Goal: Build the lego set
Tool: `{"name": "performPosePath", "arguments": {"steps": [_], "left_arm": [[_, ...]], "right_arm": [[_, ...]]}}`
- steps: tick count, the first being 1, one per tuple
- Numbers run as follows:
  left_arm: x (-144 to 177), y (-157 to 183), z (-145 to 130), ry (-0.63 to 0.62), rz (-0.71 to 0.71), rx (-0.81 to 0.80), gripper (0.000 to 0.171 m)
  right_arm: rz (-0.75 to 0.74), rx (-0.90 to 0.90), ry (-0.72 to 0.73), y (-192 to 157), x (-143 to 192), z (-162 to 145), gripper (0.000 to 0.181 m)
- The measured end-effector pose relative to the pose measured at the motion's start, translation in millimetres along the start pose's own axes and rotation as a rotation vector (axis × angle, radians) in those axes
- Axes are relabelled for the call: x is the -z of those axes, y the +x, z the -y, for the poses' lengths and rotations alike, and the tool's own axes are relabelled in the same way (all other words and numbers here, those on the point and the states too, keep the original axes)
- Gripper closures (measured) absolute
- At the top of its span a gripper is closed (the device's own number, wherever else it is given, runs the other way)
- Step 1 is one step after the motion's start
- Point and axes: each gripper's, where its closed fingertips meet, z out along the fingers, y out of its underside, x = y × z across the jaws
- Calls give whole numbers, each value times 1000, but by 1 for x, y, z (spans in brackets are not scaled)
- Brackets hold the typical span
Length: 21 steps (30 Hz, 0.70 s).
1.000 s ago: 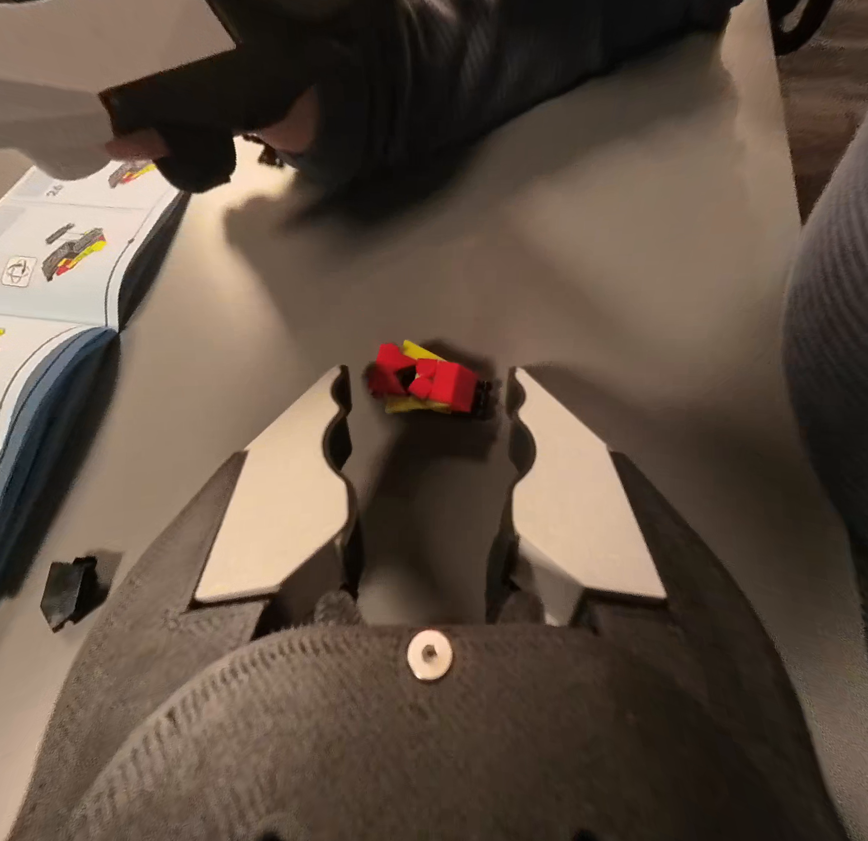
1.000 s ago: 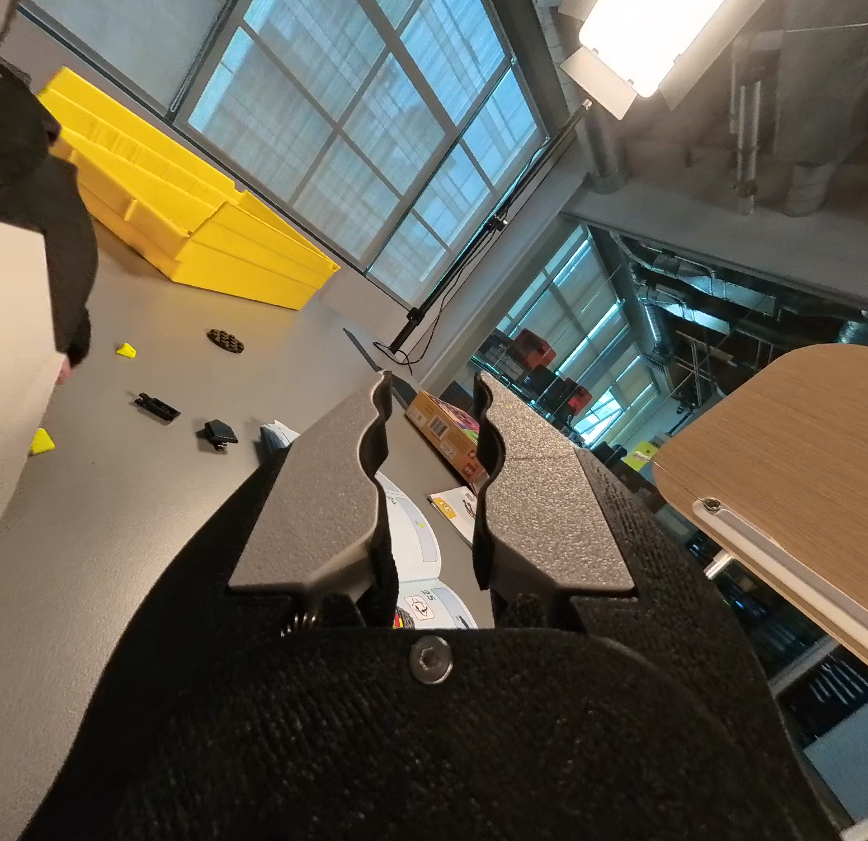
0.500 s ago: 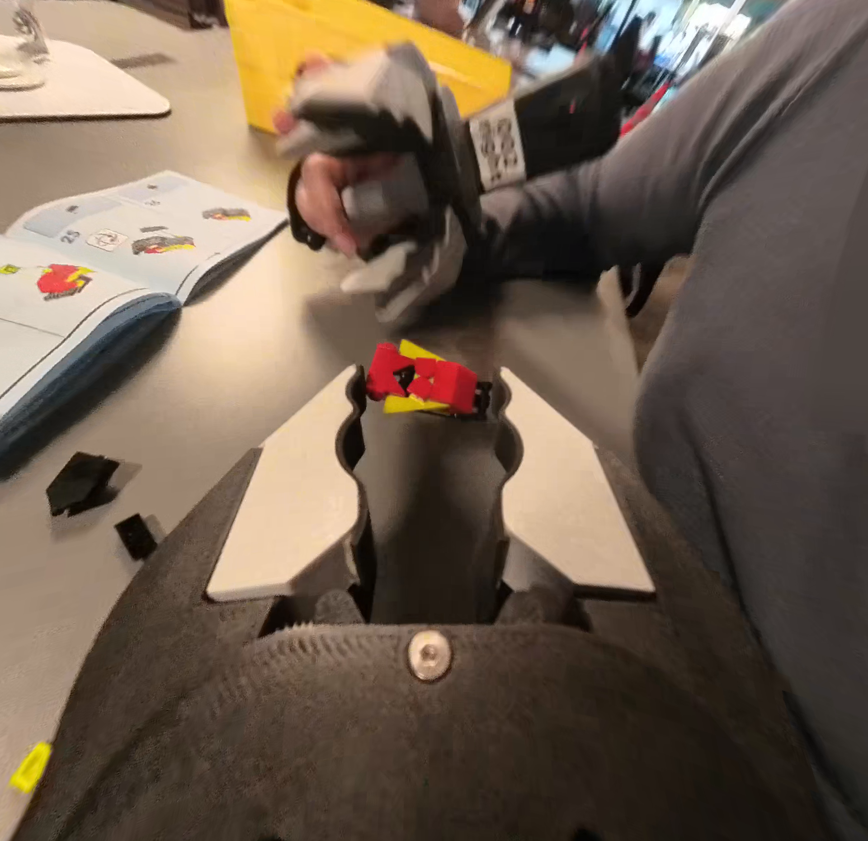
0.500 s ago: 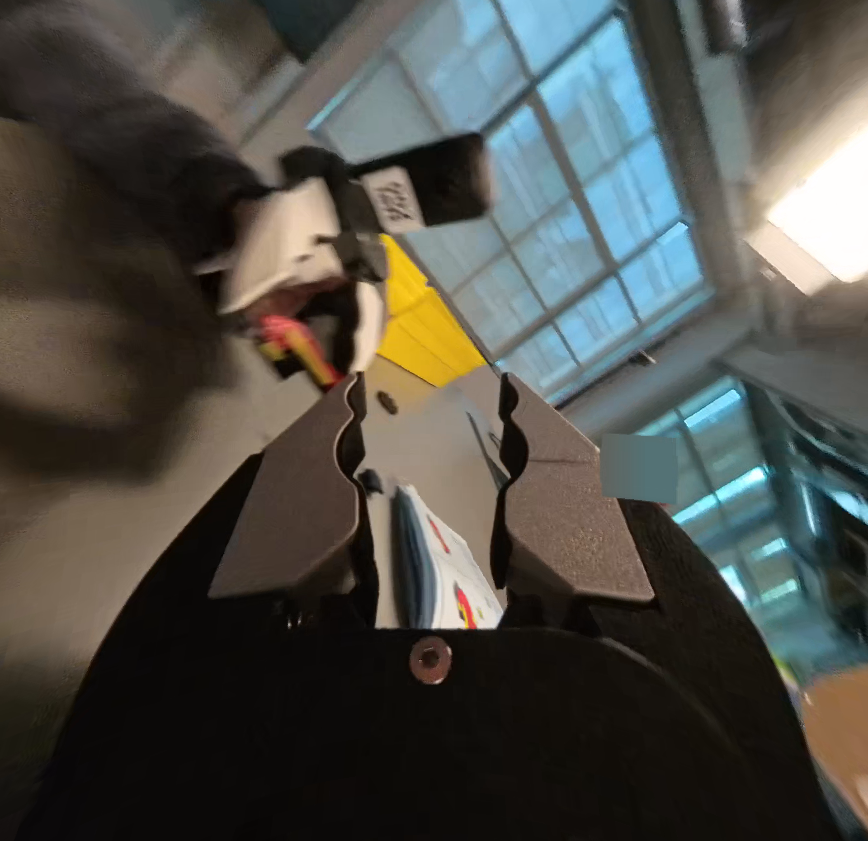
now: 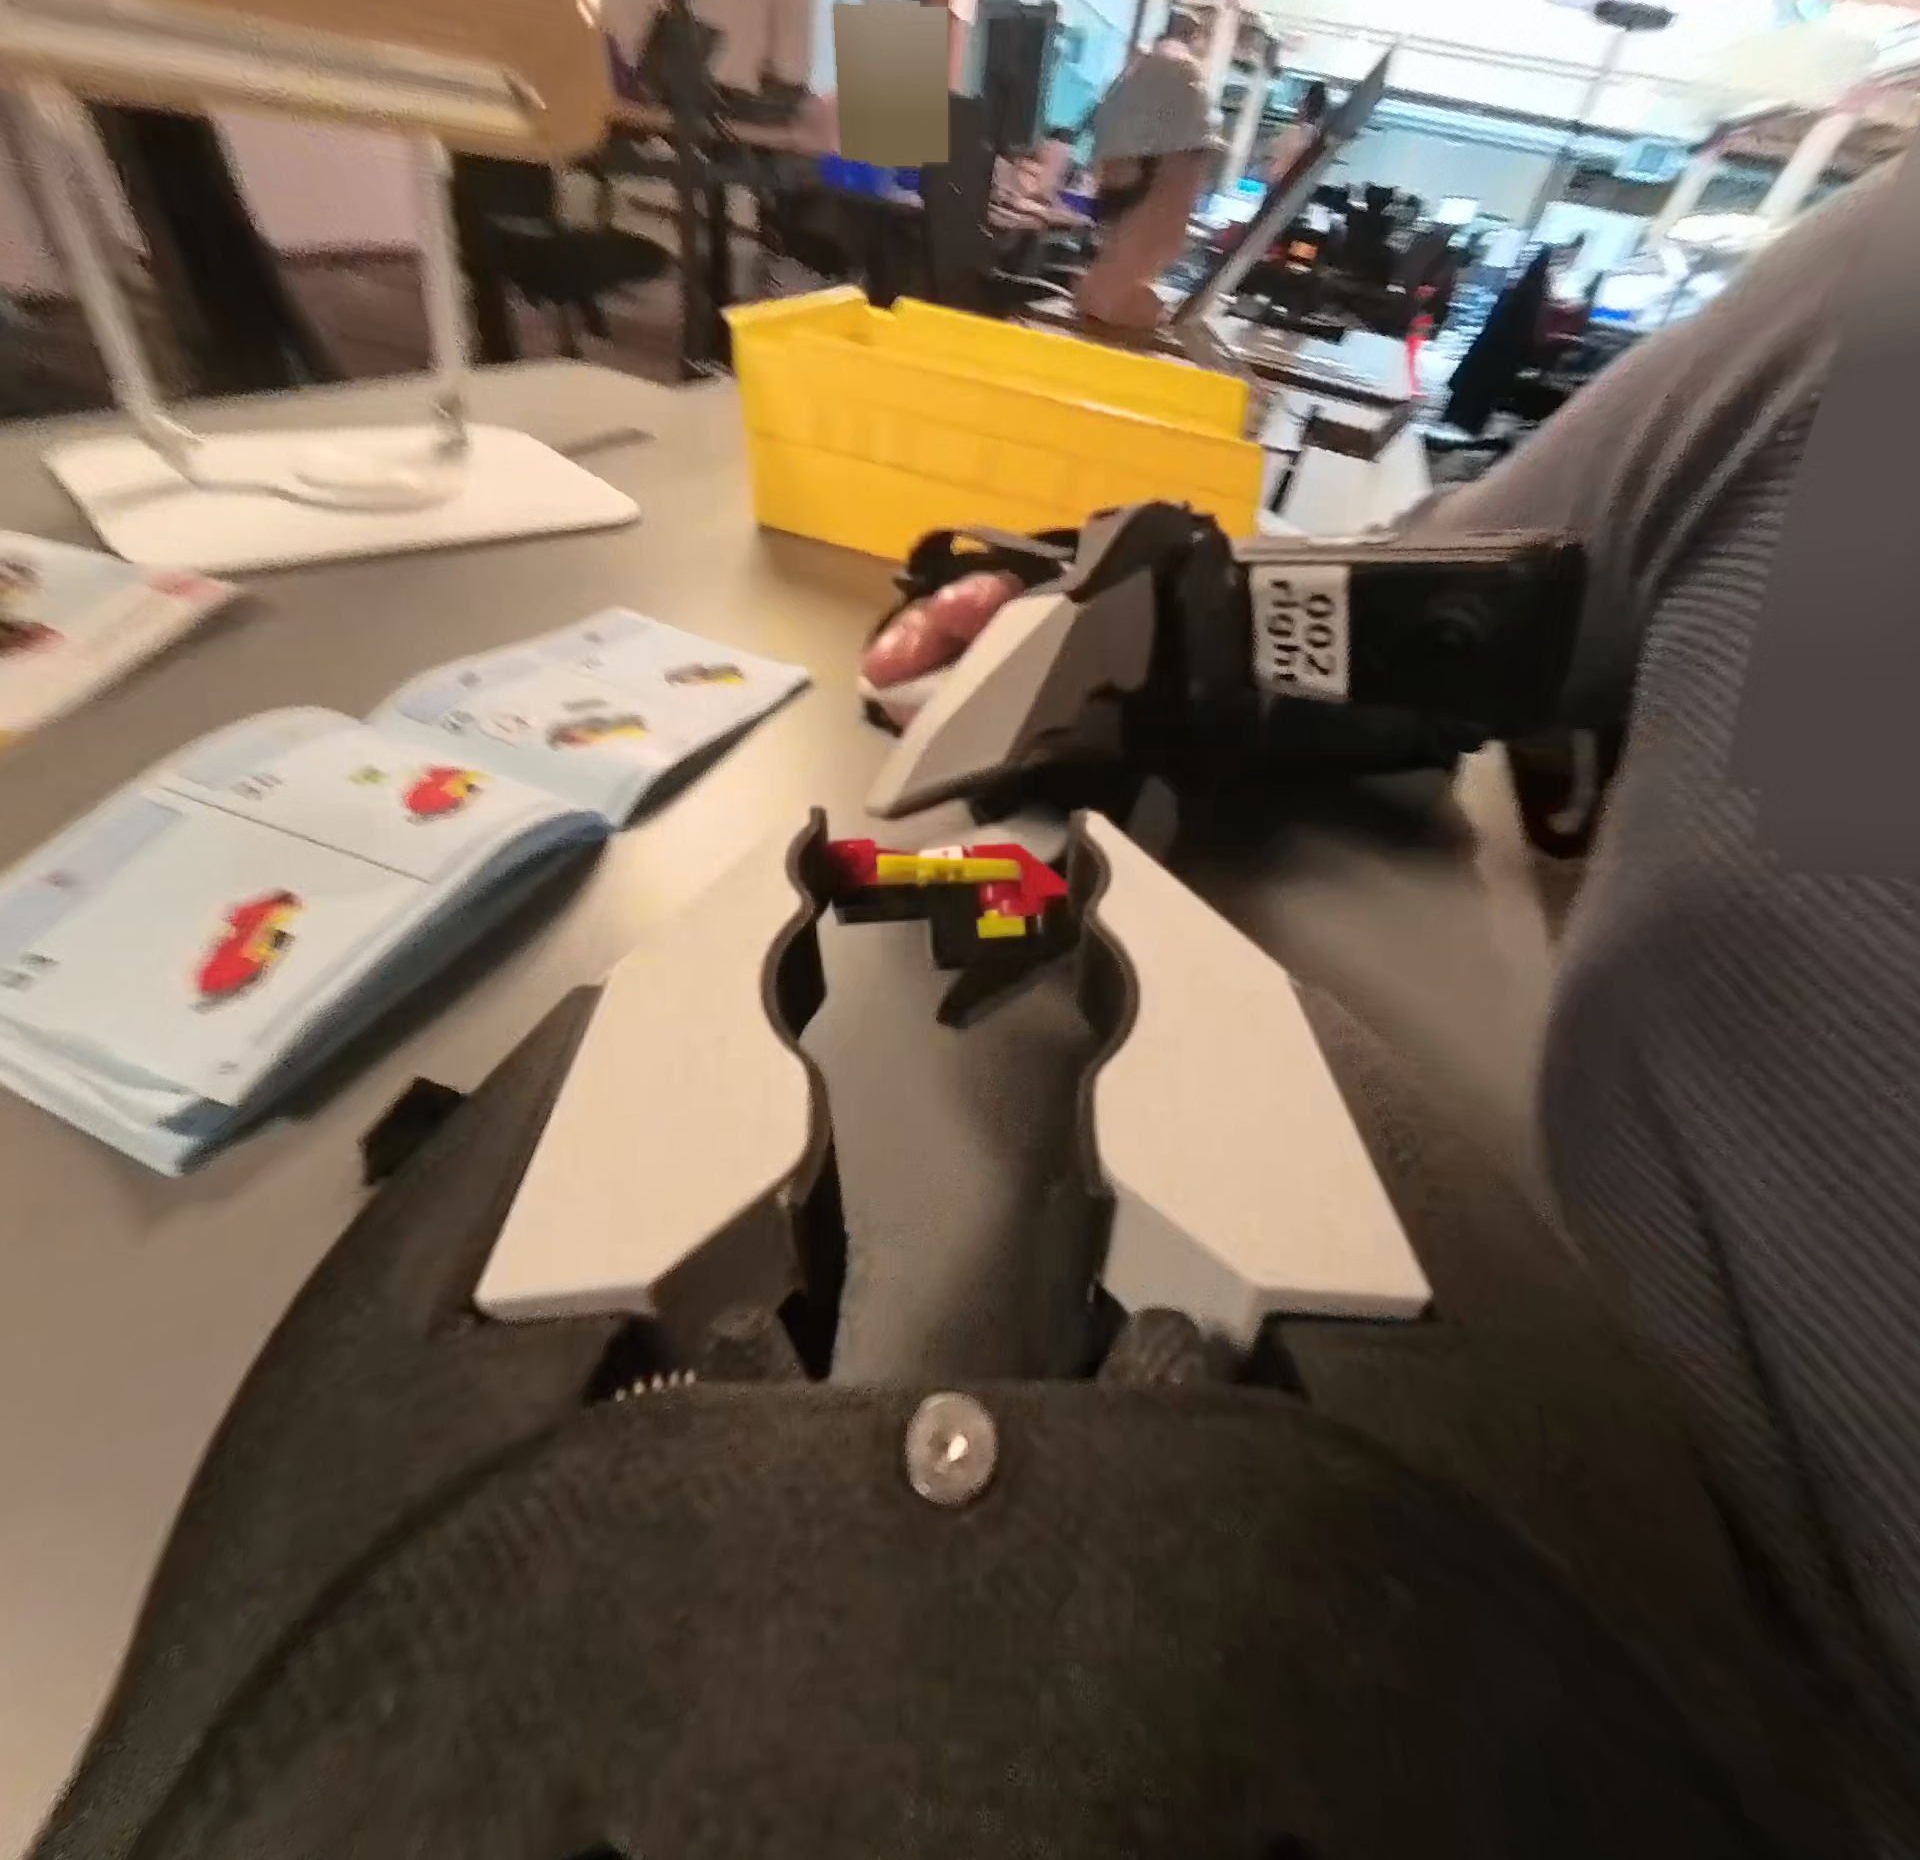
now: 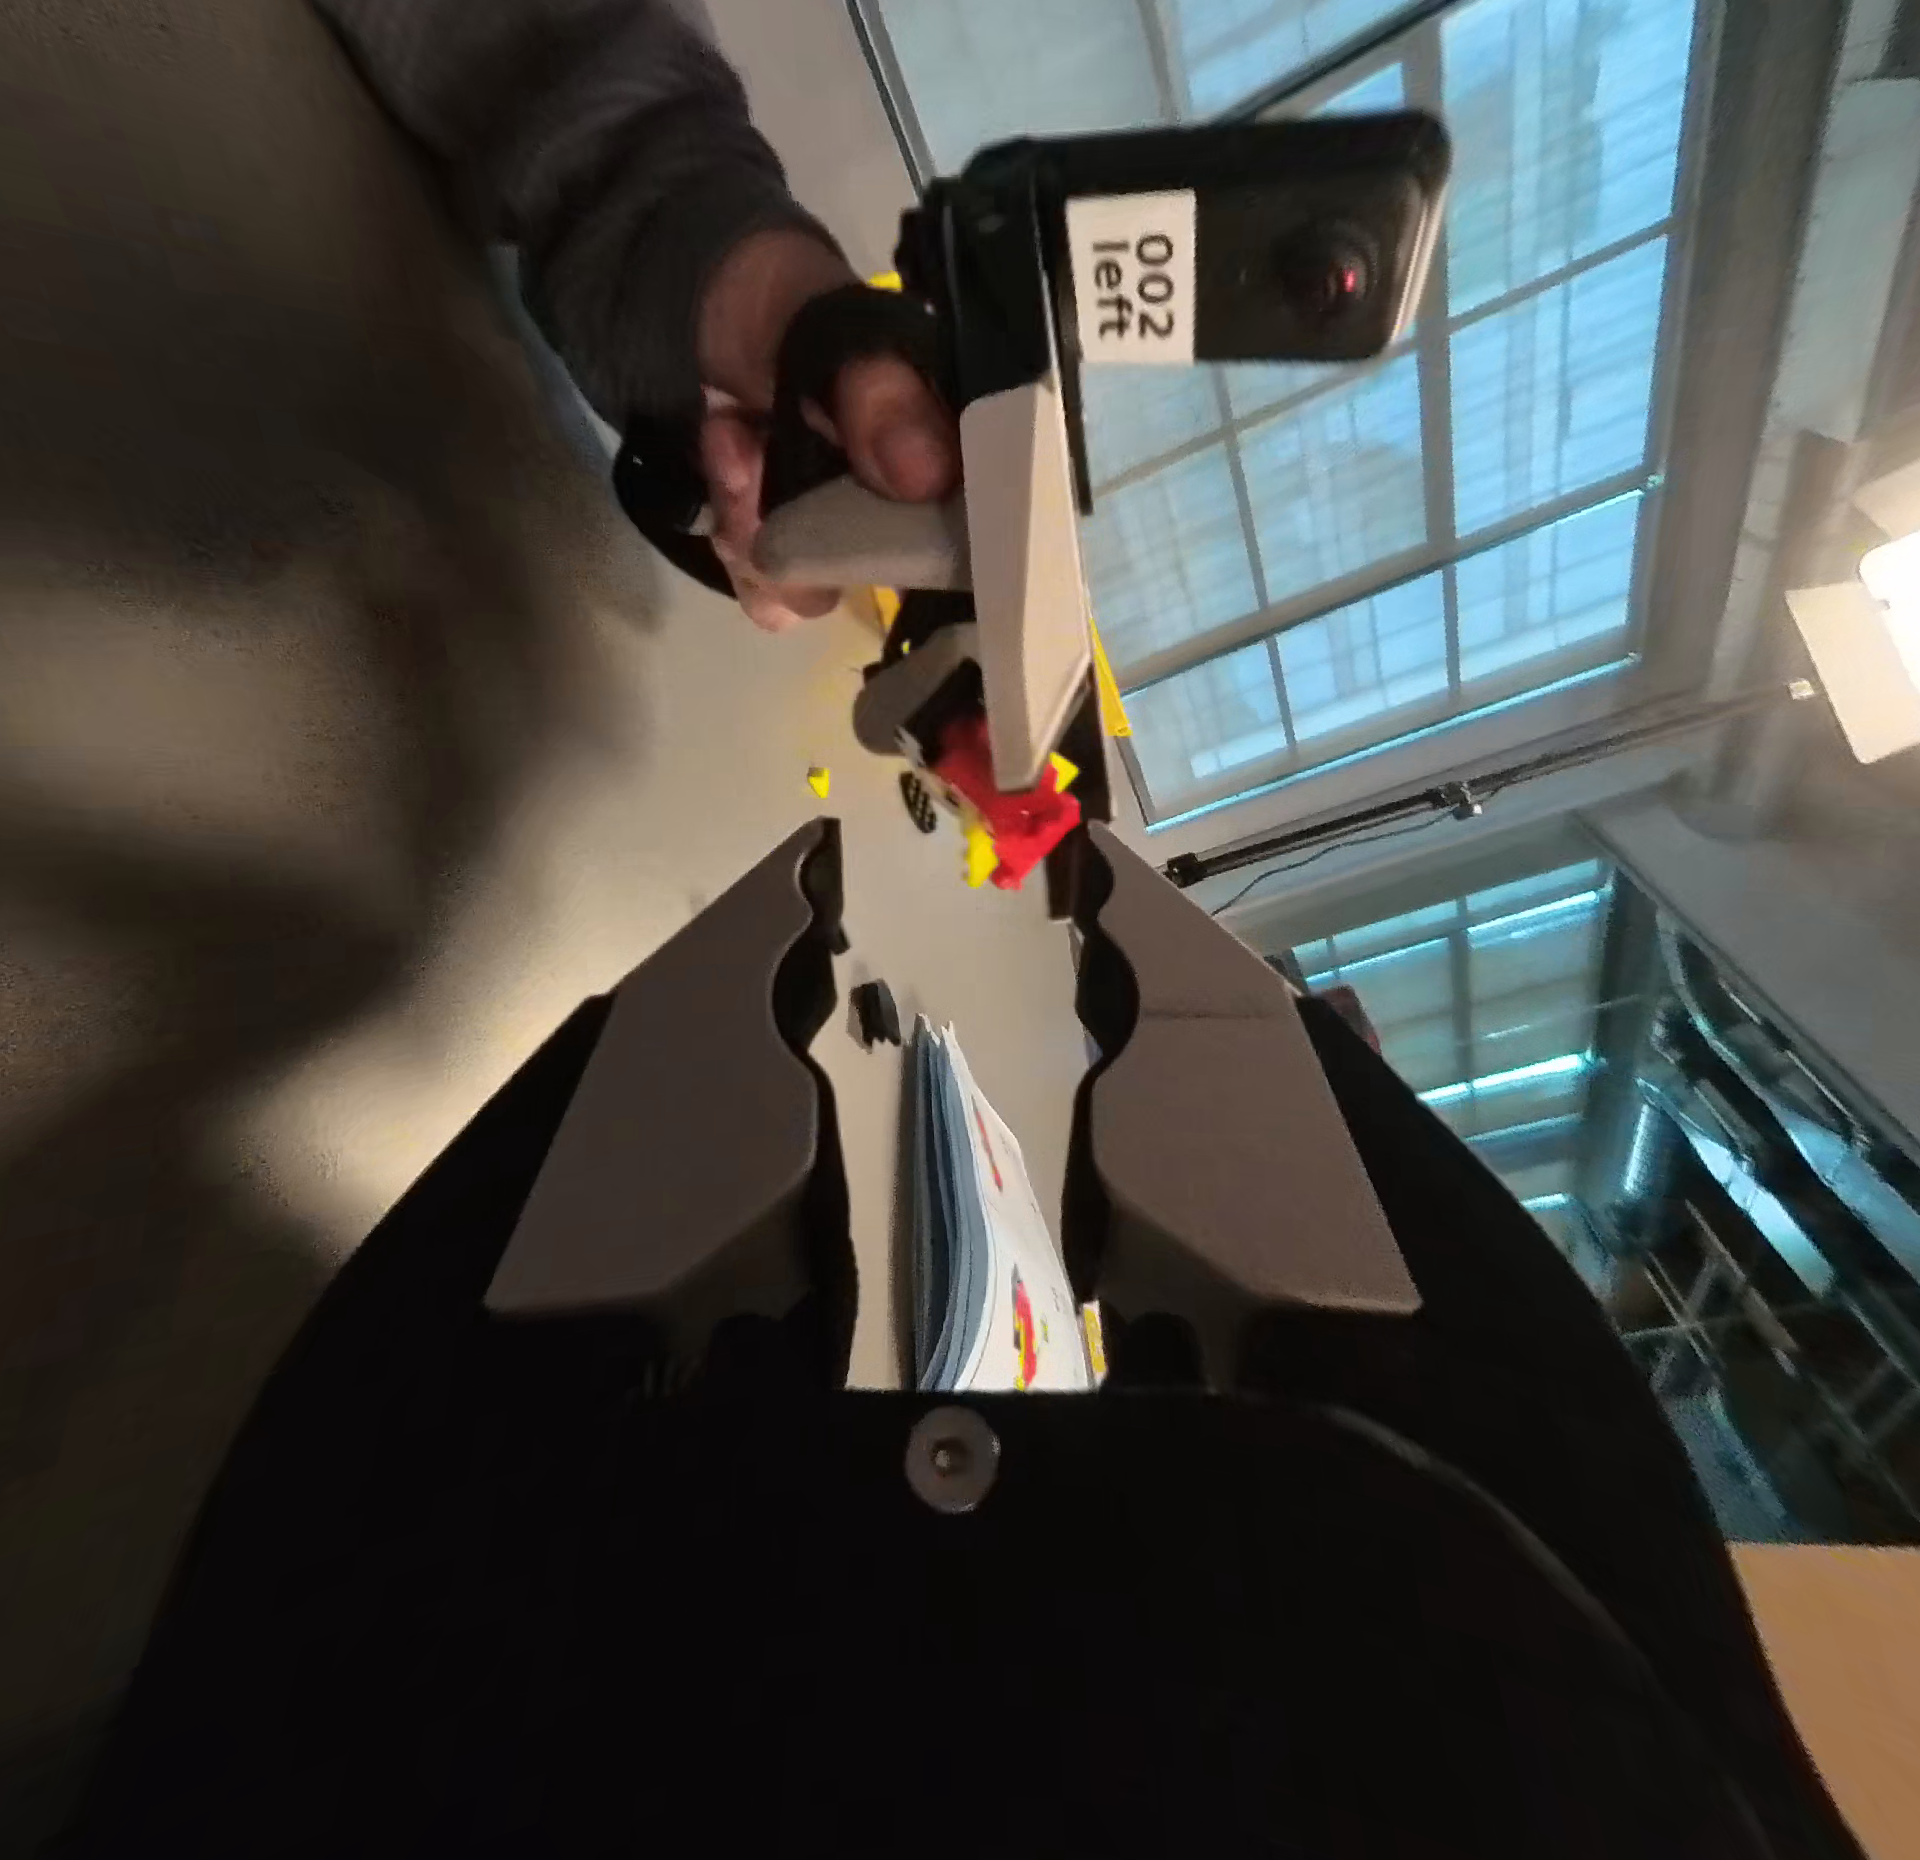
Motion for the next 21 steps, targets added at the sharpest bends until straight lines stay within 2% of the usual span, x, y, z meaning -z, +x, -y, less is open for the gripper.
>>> {"name": "performPosePath", "arguments": {"steps": [3,10,12,15,18,21], "left_arm": [[-2,-2,10,42,97,-86,126],[-7,-3,20,83,208,-182,126],[-4,0,21,91,188,-210,125],[4,8,22,93,142,-271,117],[10,14,16,57,106,-339,118],[11,19,18,73,73,-333,125]], "right_arm": [[-71,-42,-29,11,-1,2,140],[-156,-57,-75,23,1,1,155],[-130,-109,-26,22,3,3,162],[-70,-279,80,23,7,7,163],[-31,-482,216,32,14,14,163],[70,-661,360,32,21,23,163]]}}
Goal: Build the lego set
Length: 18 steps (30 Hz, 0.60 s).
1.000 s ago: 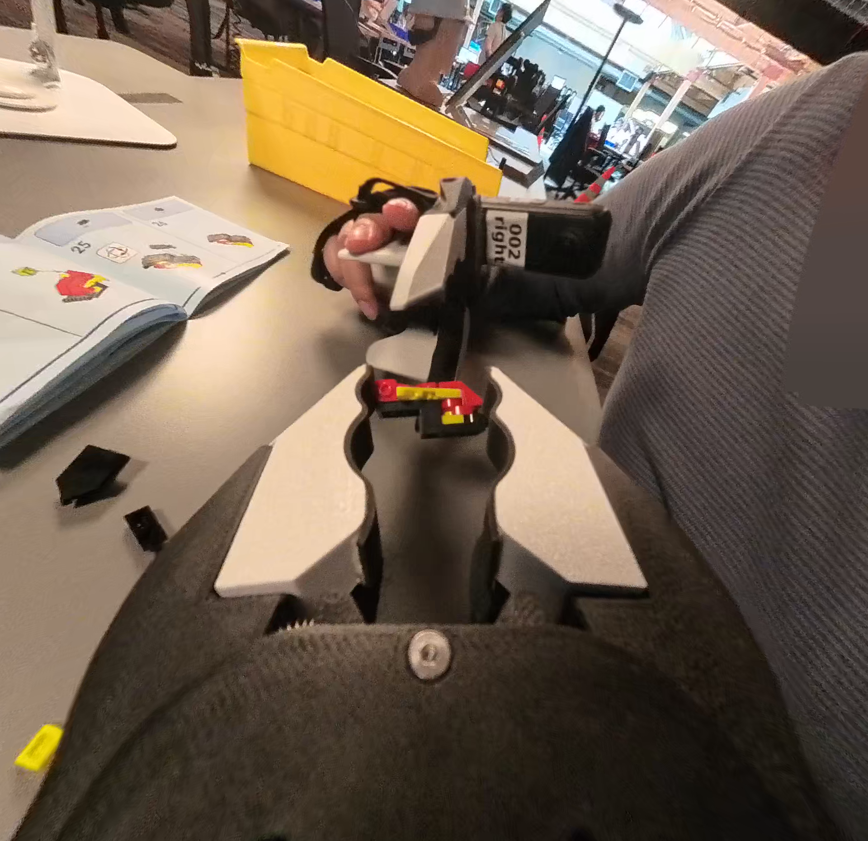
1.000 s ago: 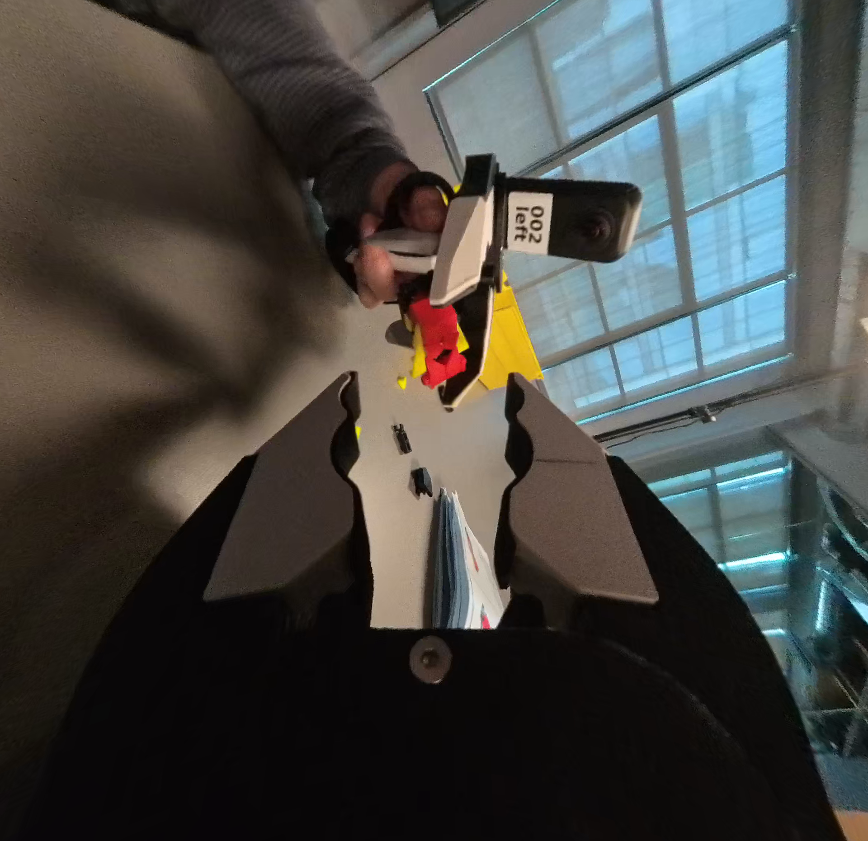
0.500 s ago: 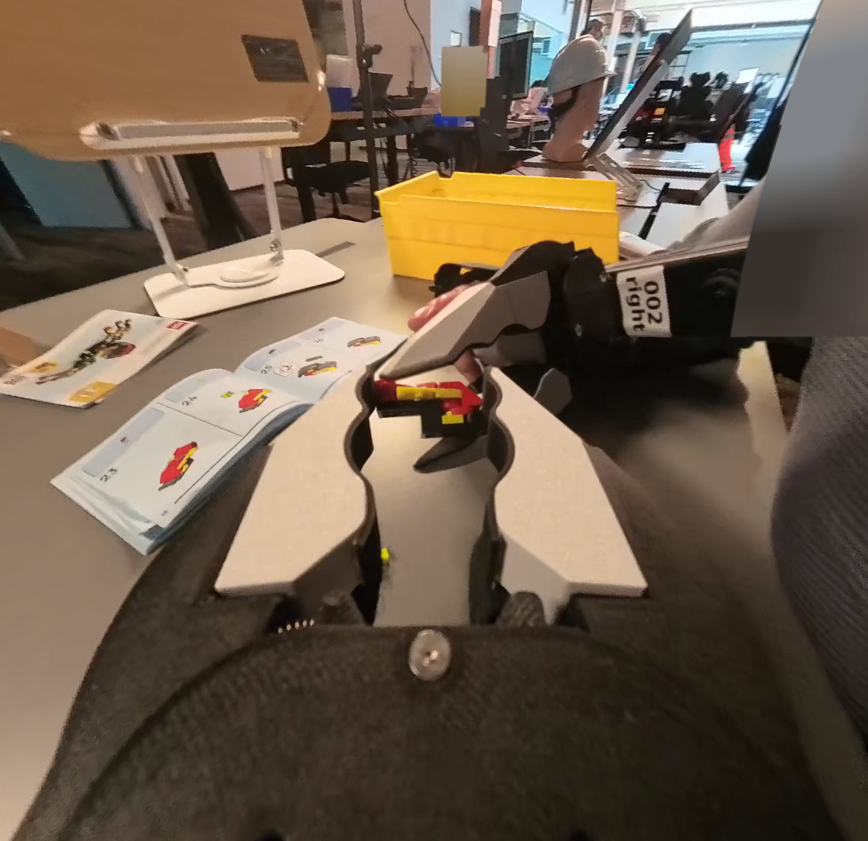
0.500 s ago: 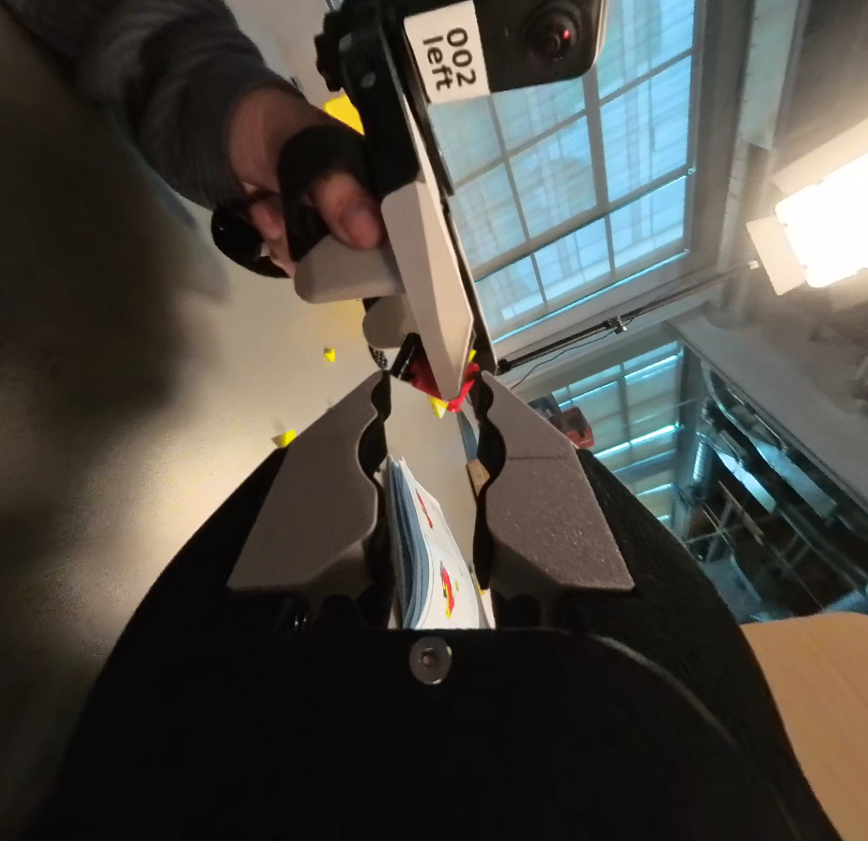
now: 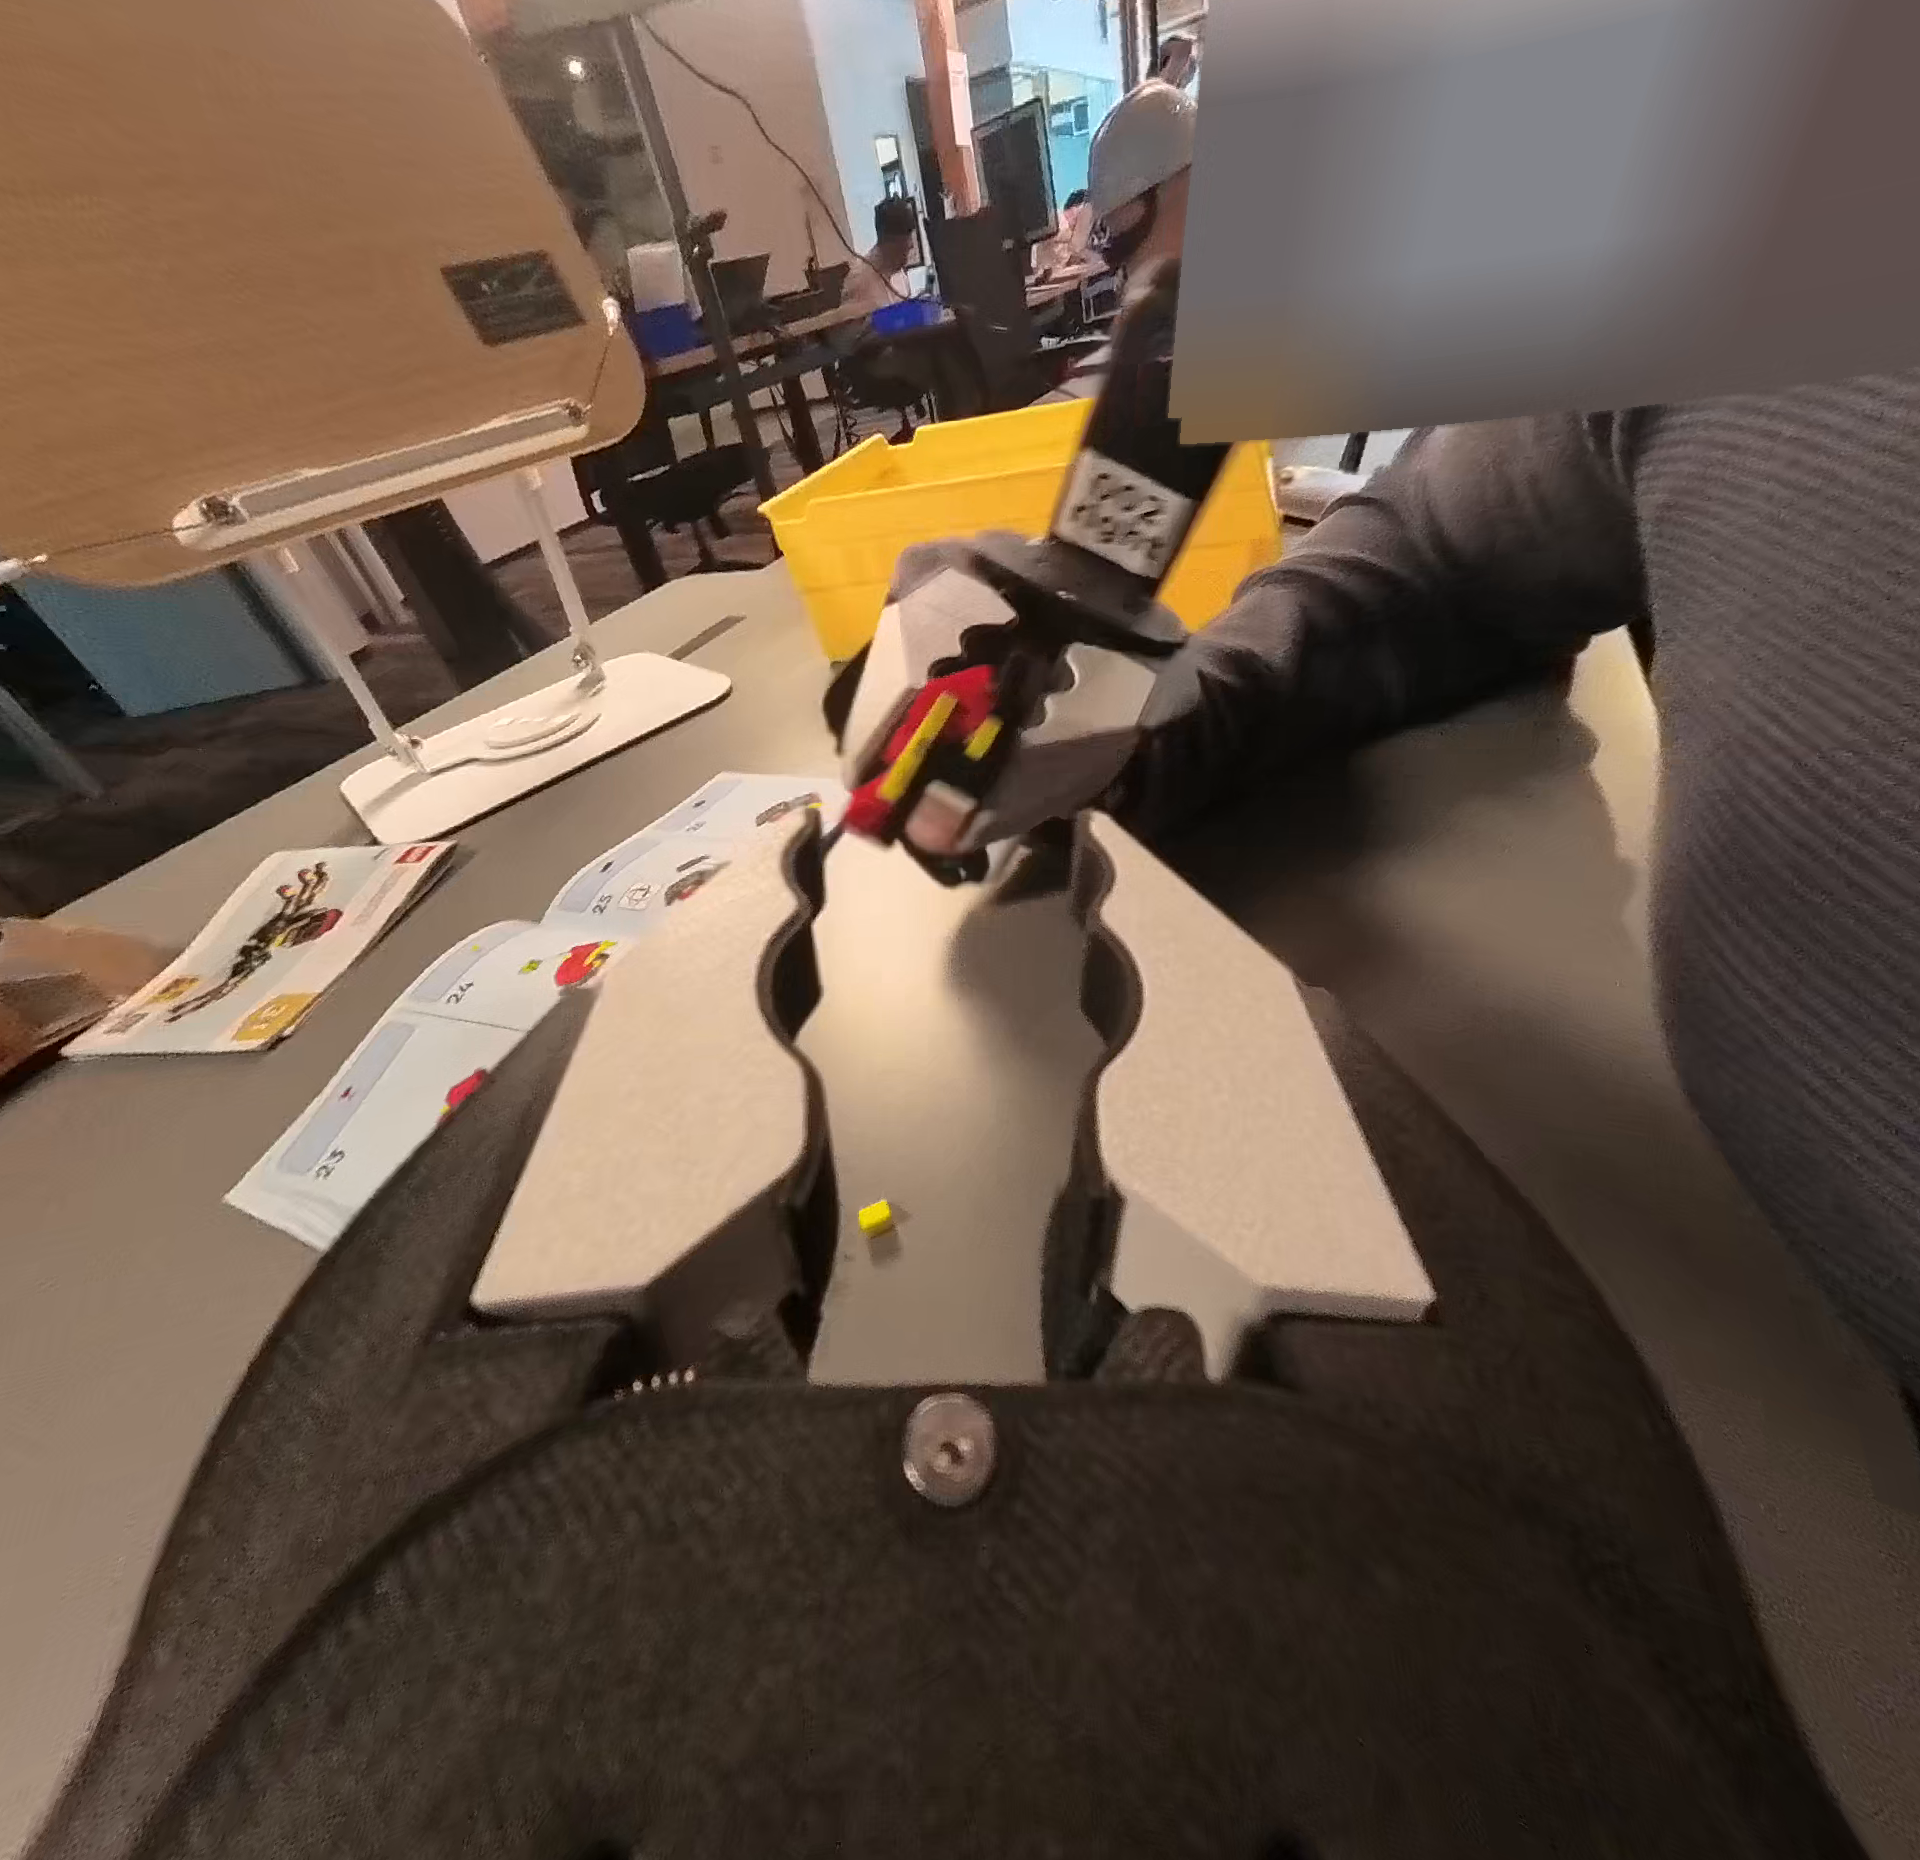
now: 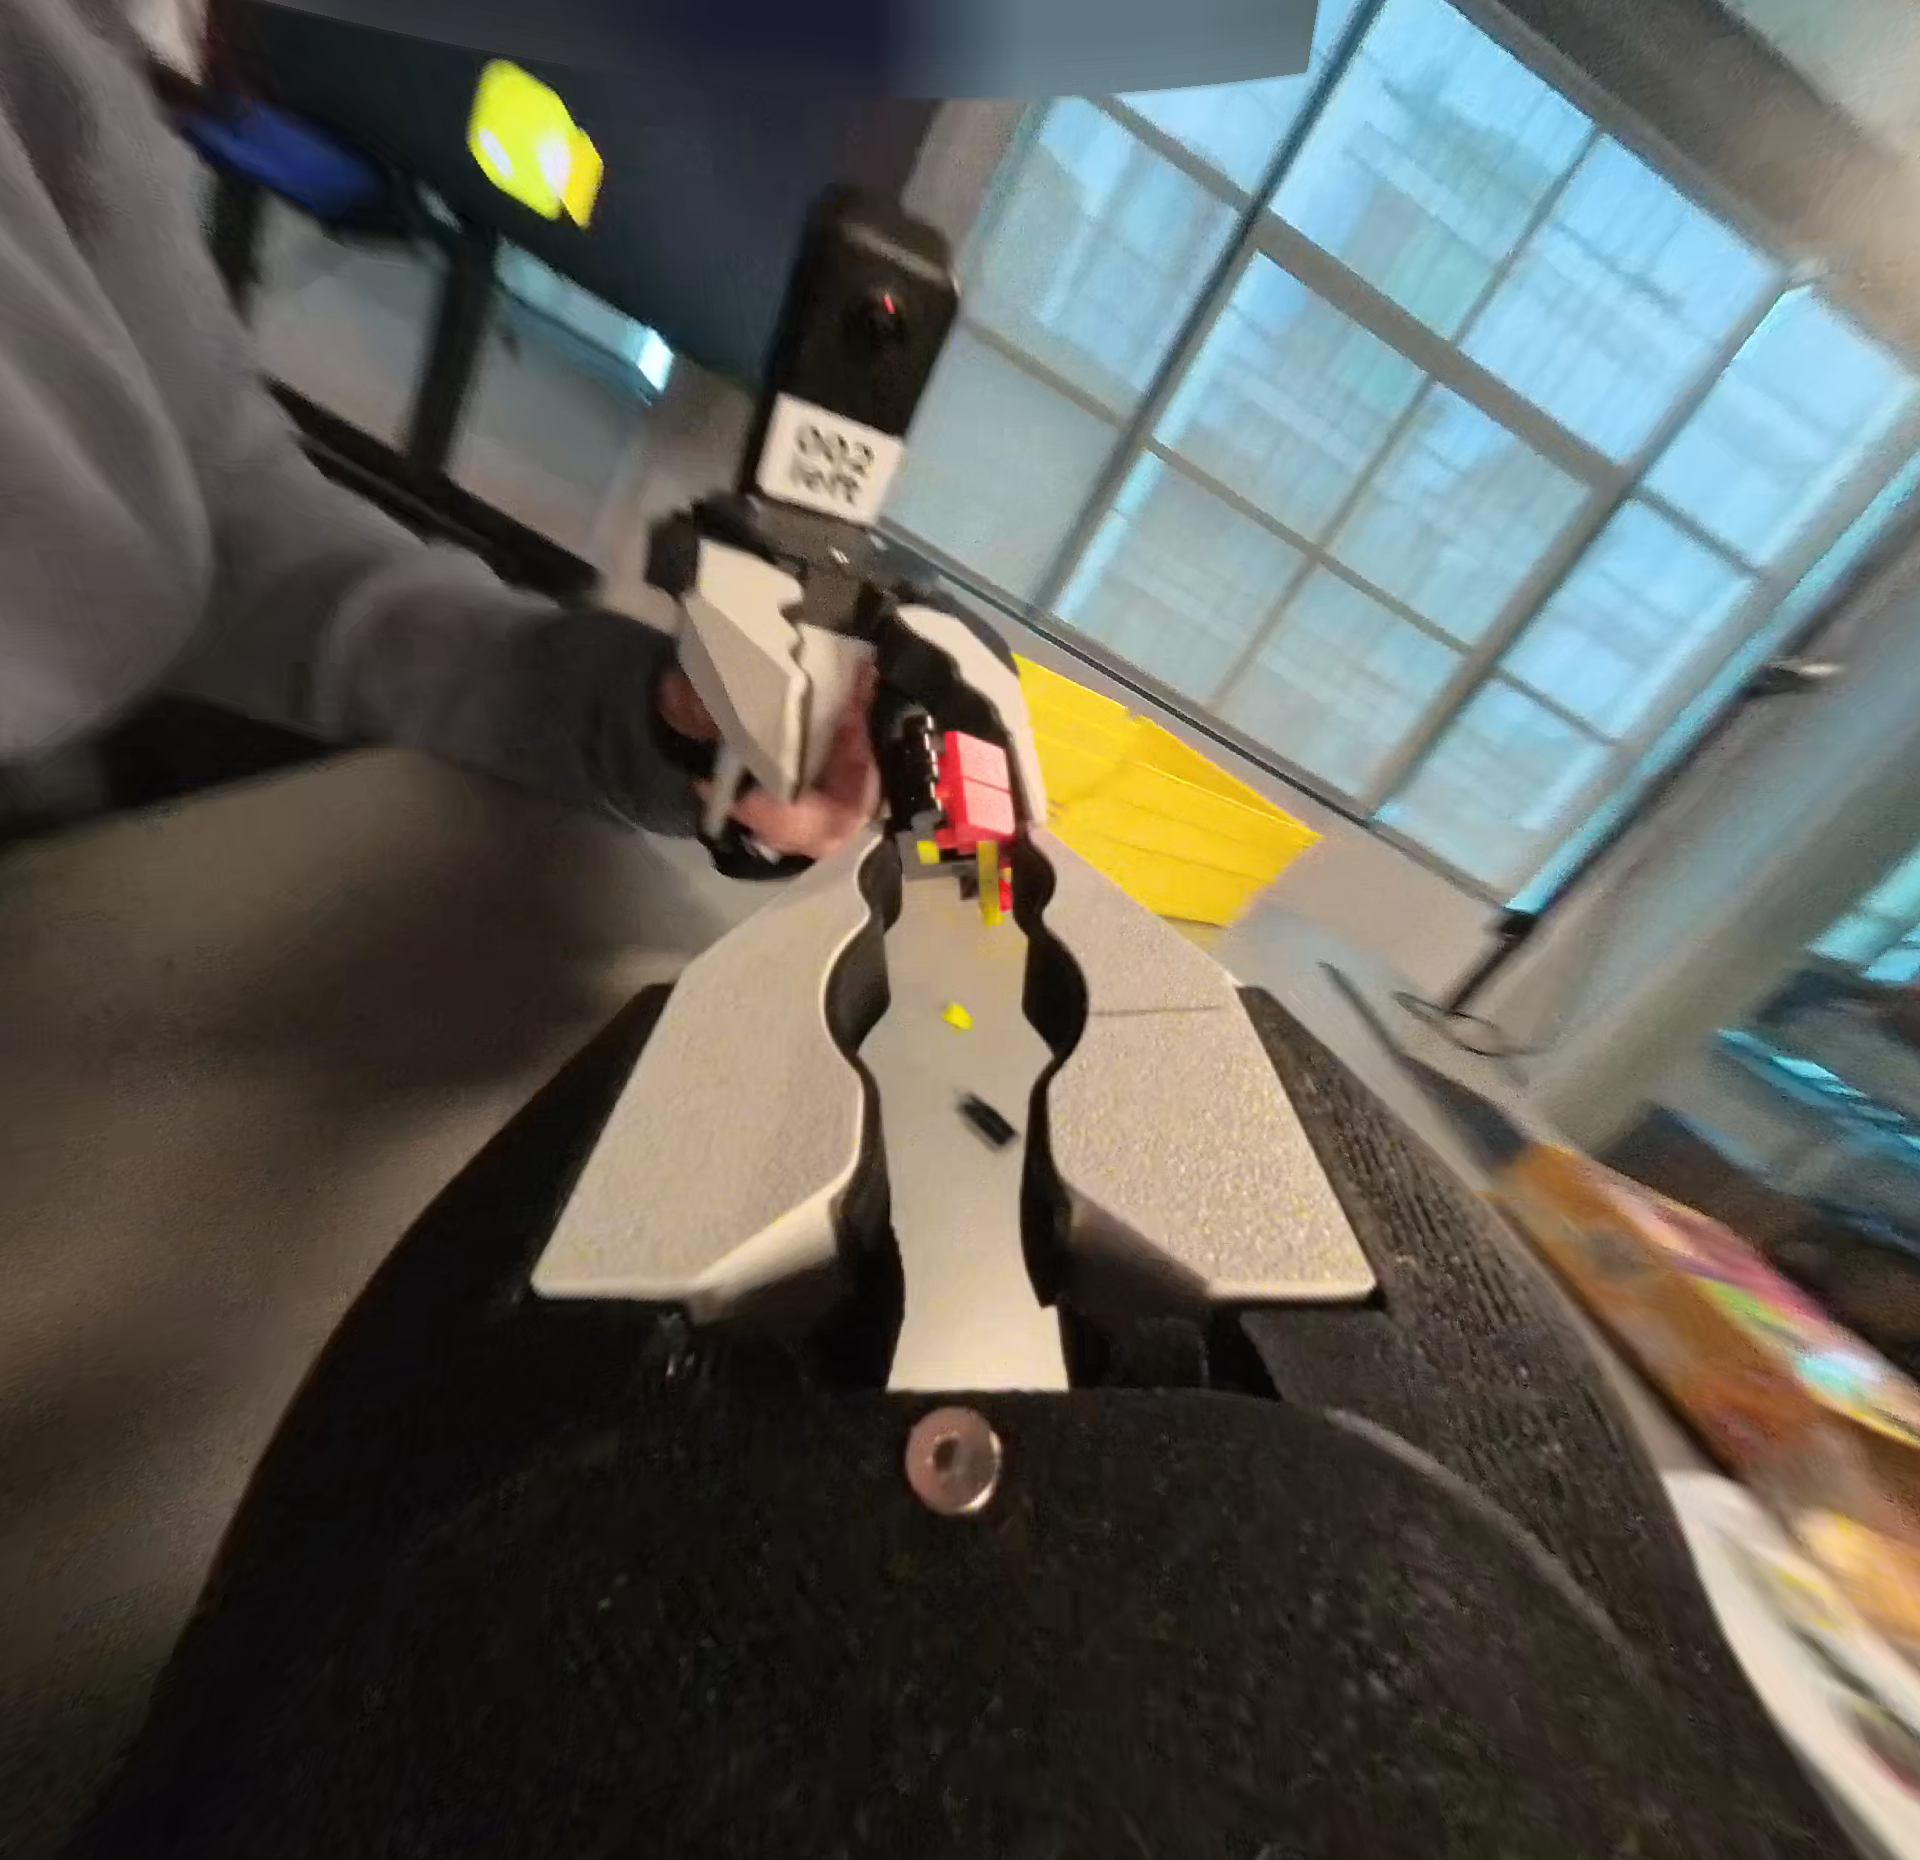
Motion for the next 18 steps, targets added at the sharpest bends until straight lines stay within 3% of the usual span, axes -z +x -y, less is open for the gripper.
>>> {"name": "performPosePath", "arguments": {"steps": [5,9,18], "left_arm": [[-4,5,5,36,-40,75,137],[-10,5,13,100,-57,201,150],[-13,0,17,145,2,196,158]], "right_arm": [[133,-270,164,-1,7,15,163],[184,-387,232,1,11,21,163],[200,-450,266,6,14,23,163]]}}
